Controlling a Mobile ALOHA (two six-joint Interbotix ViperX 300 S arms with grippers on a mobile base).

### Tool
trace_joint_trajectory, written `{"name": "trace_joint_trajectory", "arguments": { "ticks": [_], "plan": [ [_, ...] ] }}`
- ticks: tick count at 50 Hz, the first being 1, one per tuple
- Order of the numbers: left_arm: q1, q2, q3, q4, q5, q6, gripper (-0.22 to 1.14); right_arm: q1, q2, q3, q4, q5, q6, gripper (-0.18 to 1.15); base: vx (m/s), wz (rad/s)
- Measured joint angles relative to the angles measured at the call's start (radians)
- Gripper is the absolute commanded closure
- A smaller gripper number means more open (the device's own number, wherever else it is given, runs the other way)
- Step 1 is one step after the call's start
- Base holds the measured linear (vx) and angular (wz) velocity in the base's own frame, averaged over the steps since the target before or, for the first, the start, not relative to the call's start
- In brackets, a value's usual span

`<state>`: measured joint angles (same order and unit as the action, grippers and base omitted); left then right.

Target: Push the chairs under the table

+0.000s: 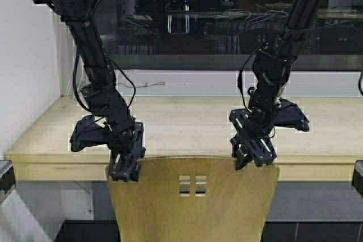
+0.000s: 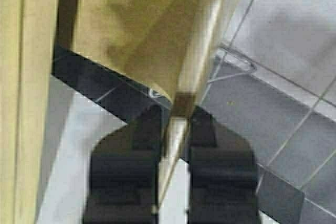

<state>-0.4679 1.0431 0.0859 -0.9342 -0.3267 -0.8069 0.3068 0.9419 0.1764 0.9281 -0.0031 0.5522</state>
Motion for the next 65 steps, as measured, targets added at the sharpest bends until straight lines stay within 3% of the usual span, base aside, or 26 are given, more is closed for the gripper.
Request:
{"name": "trace_joint_trajectory", "arguments": {
  "ticks": [11,14,19,25,29,34,57,65],
  "plan": [
    [0.0,0.0,0.008,0.0,0.002,0.0,0.86,0.0,0.0,0.002,-0.002,0.011,-0.002,0.91,0.12,0.0],
    [0.002,-0.002,0.009,0.003,0.002,0.0,0.83,0.0,0.002,0.003,-0.006,0.014,-0.015,0.86,0.06,-0.01],
    [0.0,0.0,0.014,0.0,0.002,0.0,0.68,-0.002,0.002,0.002,-0.023,0.017,-0.037,0.6,0.04,-0.01],
    [0.003,-0.008,0.025,0.003,0.011,0.0,0.35,-0.014,0.008,-0.017,-0.035,0.057,-0.08,0.21,0.01,-0.01],
    [0.005,-0.021,0.034,0.003,0.026,0.0,0.14,-0.014,0.037,-0.035,-0.038,0.083,-0.101,0.08,-0.01,-0.01],
    [-0.003,-0.034,0.052,0.011,0.049,0.026,0.02,-0.021,0.057,-0.035,-0.035,0.097,-0.101,0.08,-0.04,0.04],
    [0.009,-0.232,0.219,0.021,0.083,0.034,0.02,-0.021,-0.101,0.124,-0.032,0.077,-0.12,0.08,0.0,0.0],
    [0.009,-0.359,0.264,0.087,0.017,0.064,0.02,-0.011,-0.238,0.183,-0.038,0.025,-0.14,0.08,-0.01,0.0]
  ]
}}
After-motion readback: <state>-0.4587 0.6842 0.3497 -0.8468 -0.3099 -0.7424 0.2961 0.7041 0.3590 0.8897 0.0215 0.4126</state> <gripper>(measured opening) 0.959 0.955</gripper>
